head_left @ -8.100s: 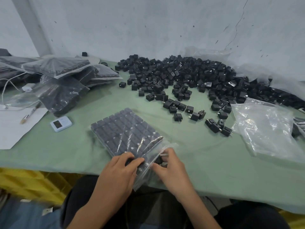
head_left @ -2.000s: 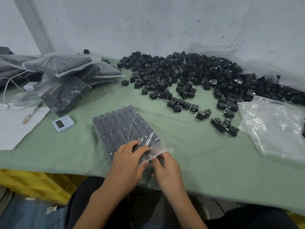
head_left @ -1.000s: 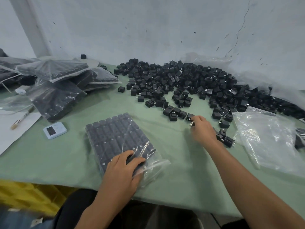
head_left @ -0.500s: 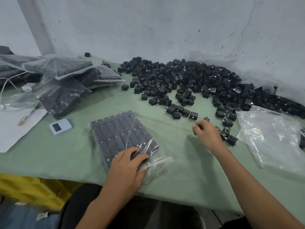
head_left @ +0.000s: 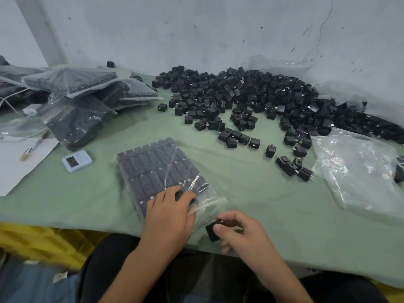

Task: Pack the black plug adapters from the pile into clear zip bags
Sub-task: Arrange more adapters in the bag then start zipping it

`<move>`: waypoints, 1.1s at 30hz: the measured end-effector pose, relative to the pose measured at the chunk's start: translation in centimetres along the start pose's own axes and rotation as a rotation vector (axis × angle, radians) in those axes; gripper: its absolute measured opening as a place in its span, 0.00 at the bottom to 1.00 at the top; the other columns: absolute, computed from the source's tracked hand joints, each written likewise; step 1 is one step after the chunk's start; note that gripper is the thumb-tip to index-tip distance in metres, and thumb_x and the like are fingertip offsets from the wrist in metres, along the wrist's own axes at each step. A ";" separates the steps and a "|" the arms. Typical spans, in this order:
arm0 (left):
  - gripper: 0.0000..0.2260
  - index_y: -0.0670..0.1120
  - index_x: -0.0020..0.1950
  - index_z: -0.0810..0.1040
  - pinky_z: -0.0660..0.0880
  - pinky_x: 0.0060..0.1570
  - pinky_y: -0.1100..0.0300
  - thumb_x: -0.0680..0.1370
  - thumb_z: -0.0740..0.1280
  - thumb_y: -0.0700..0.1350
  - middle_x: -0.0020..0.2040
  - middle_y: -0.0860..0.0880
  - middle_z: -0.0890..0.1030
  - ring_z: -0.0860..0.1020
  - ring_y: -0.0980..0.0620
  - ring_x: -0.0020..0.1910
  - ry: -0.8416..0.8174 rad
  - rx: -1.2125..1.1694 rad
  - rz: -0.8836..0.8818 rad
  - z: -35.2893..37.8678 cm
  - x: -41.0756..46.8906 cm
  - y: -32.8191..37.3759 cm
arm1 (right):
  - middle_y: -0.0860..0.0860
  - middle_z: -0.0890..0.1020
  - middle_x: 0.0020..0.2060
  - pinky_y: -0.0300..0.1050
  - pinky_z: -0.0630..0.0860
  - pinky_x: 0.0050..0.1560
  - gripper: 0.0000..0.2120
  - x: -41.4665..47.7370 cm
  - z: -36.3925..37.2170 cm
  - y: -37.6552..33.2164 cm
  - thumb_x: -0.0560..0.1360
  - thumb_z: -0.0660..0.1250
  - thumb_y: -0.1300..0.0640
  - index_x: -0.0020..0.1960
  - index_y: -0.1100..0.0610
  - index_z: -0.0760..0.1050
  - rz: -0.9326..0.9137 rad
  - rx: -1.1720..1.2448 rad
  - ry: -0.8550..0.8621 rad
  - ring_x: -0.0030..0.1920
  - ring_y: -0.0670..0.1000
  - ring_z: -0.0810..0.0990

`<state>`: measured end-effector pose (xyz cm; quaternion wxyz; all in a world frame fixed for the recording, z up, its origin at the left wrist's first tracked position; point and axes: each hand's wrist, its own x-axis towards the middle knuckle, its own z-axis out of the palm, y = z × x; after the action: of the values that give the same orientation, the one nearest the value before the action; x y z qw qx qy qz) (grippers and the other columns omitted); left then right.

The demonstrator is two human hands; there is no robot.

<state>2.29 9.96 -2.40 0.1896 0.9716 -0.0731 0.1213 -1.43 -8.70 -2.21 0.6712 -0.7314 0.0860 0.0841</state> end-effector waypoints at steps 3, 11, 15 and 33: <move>0.14 0.58 0.60 0.74 0.66 0.57 0.51 0.77 0.64 0.60 0.61 0.53 0.71 0.72 0.48 0.59 0.005 0.060 -0.052 0.2 0.4 0.7 | 0.52 0.85 0.43 0.45 0.82 0.39 0.08 0.7 2.2 0.3 0.74 0.72 0.63 0.50 0.53 0.83 -0.028 0.096 0.074 0.40 0.54 0.85; 0.11 0.56 0.54 0.76 0.66 0.50 0.50 0.74 0.69 0.56 0.55 0.51 0.72 0.71 0.47 0.52 0.054 0.081 -0.088 0.8 1.0 1.0 | 0.48 0.85 0.41 0.43 0.82 0.38 0.08 2.0 4.5 0.5 0.77 0.68 0.61 0.49 0.50 0.84 -0.162 0.013 0.218 0.40 0.49 0.83; 0.13 0.59 0.60 0.74 0.66 0.53 0.50 0.78 0.62 0.60 0.58 0.52 0.71 0.70 0.48 0.55 0.055 0.103 -0.087 1.1 1.0 0.8 | 0.45 0.85 0.41 0.44 0.81 0.44 0.08 2.2 5.1 0.7 0.76 0.69 0.61 0.48 0.50 0.83 -0.201 -0.056 0.306 0.42 0.46 0.84; 0.14 0.58 0.63 0.74 0.68 0.52 0.46 0.78 0.65 0.57 0.59 0.50 0.74 0.73 0.46 0.55 0.117 0.114 -0.082 1.7 0.8 0.8 | 0.46 0.78 0.45 0.42 0.73 0.49 0.07 2.6 6.6 0.4 0.80 0.59 0.63 0.52 0.55 0.74 -0.419 -0.444 0.230 0.46 0.45 0.76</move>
<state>3.23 8.50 -3.41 0.1429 0.9742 -0.0150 0.1741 0.96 -2.18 -3.80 0.4840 -0.8664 -0.0115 -0.1224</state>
